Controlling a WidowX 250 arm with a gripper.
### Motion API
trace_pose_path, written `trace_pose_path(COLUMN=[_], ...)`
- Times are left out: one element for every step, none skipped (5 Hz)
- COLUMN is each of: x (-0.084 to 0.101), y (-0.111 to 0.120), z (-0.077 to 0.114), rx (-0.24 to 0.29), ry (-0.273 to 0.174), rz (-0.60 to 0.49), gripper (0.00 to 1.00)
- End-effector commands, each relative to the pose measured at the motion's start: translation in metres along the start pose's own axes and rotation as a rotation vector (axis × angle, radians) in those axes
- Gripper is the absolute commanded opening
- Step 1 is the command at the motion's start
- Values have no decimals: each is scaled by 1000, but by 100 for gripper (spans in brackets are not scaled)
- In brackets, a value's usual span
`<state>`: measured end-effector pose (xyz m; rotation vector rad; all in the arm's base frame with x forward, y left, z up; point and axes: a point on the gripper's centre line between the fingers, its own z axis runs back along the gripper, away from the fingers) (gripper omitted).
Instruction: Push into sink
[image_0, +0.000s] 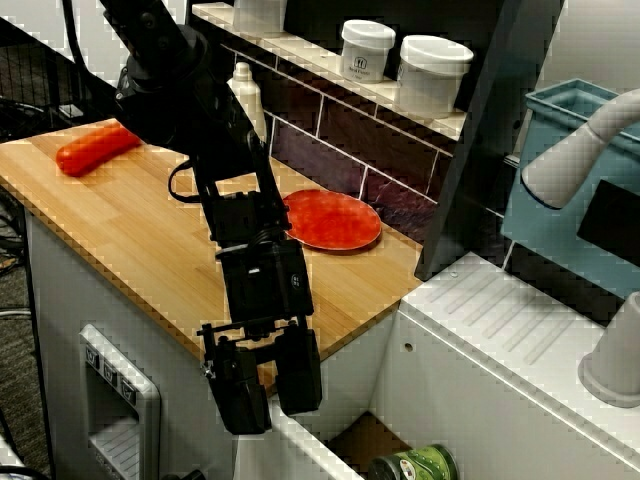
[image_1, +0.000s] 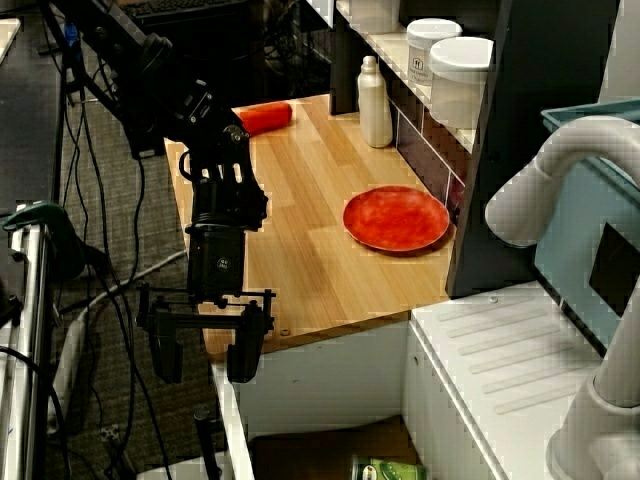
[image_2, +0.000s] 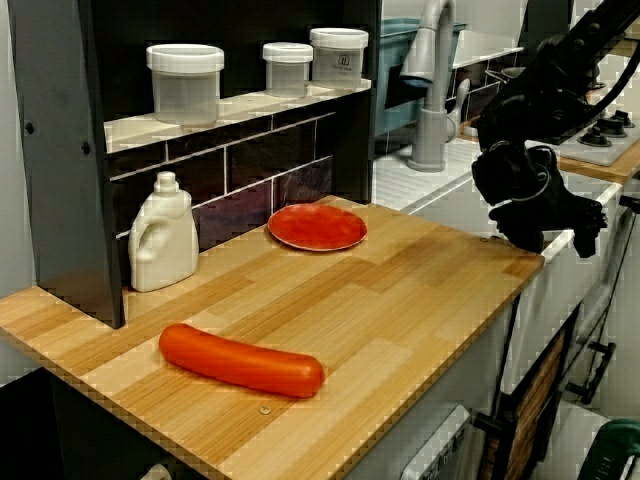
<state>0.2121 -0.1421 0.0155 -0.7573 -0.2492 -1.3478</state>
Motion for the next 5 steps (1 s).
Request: trace_pose_path(x=[-6, -6, -6, -6, -6], y=[-7, -7, -7, -7, -7], z=[7, 7, 7, 7, 7], rx=[18, 18, 18, 18, 18], ry=[-9, -9, -9, -9, -9], rz=[25, 25, 25, 25, 25], gripper=[100, 100, 100, 100, 100])
